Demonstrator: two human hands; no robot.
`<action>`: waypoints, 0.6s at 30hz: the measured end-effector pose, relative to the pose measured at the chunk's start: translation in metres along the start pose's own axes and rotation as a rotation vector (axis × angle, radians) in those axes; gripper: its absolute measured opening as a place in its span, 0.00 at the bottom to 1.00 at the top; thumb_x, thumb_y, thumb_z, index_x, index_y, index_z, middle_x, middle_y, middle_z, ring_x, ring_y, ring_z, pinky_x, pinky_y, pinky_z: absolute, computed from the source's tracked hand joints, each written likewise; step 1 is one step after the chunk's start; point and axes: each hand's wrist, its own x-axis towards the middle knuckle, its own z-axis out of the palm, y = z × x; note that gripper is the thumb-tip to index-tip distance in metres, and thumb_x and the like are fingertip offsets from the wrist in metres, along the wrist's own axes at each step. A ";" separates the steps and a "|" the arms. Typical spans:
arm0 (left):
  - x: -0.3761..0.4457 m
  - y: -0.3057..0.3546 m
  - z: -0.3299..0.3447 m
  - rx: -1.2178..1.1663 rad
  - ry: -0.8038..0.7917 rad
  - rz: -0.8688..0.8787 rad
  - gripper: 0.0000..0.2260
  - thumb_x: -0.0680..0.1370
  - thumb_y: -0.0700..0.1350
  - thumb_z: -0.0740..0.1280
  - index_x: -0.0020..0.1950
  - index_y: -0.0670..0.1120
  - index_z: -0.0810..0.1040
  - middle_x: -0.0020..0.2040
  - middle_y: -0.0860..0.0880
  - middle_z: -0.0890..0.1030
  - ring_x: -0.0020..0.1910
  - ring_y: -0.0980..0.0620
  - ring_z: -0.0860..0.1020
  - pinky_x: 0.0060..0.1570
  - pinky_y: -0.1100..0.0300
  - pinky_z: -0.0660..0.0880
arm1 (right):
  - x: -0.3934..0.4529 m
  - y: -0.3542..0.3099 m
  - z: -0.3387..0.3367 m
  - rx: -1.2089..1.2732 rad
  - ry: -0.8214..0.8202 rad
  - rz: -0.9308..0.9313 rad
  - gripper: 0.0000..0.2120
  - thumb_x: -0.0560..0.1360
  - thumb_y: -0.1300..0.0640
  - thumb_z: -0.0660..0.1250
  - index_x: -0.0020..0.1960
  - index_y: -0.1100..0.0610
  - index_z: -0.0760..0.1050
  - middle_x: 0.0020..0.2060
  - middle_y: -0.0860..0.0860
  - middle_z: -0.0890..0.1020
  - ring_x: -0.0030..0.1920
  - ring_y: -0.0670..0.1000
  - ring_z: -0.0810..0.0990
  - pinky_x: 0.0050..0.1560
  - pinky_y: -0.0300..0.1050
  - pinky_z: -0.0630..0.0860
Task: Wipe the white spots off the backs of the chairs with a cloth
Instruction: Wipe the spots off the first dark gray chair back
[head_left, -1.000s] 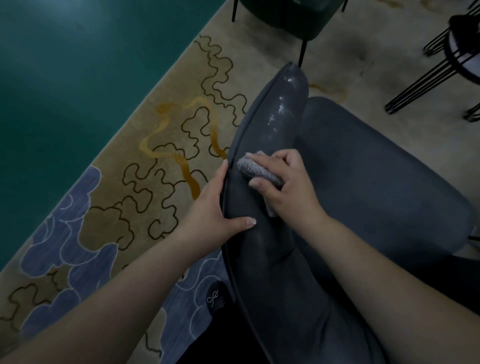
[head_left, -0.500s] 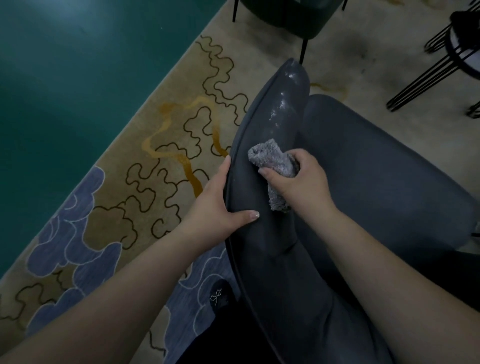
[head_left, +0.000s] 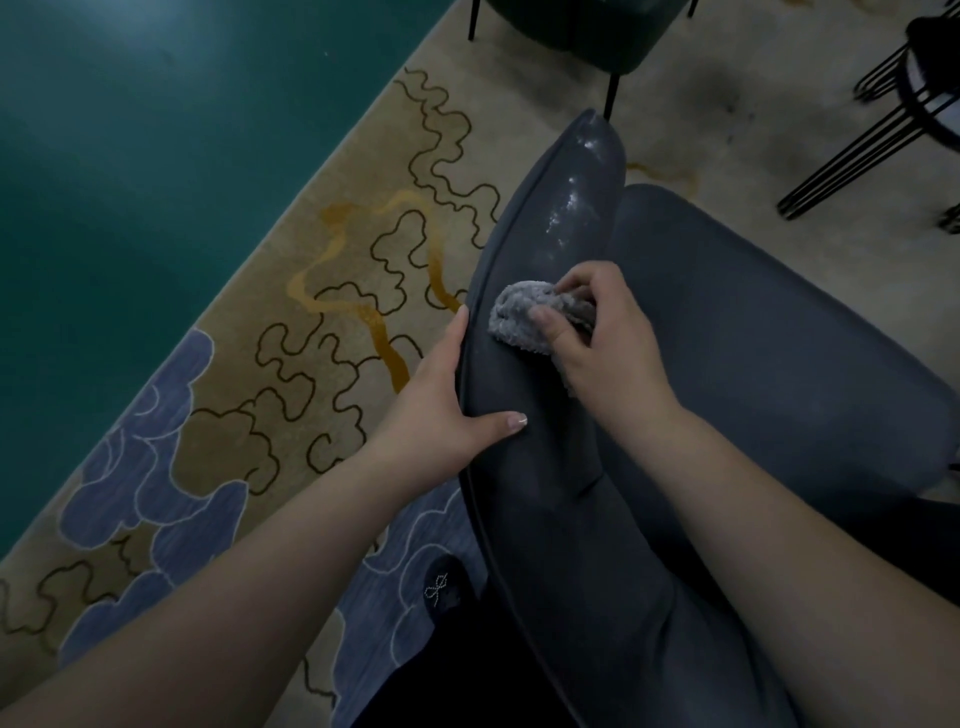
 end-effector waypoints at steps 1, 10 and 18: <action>0.000 0.000 0.000 -0.001 -0.004 0.001 0.50 0.67 0.51 0.78 0.78 0.57 0.47 0.75 0.58 0.61 0.70 0.61 0.63 0.66 0.64 0.65 | 0.003 0.000 -0.001 0.014 -0.033 -0.009 0.16 0.74 0.46 0.69 0.58 0.48 0.69 0.50 0.45 0.73 0.50 0.44 0.73 0.54 0.39 0.72; -0.003 0.000 -0.001 -0.035 -0.020 -0.014 0.49 0.68 0.50 0.77 0.78 0.57 0.48 0.75 0.56 0.62 0.72 0.58 0.63 0.70 0.52 0.66 | 0.032 0.001 0.007 -0.069 -0.062 -0.045 0.22 0.73 0.52 0.72 0.66 0.47 0.74 0.50 0.49 0.67 0.56 0.51 0.71 0.62 0.38 0.68; -0.010 -0.003 -0.008 -0.110 -0.069 -0.048 0.44 0.70 0.44 0.76 0.77 0.60 0.52 0.71 0.61 0.66 0.66 0.60 0.70 0.62 0.59 0.74 | 0.011 0.005 0.004 -0.032 -0.041 -0.140 0.20 0.73 0.56 0.71 0.64 0.45 0.75 0.50 0.49 0.70 0.53 0.48 0.72 0.60 0.44 0.71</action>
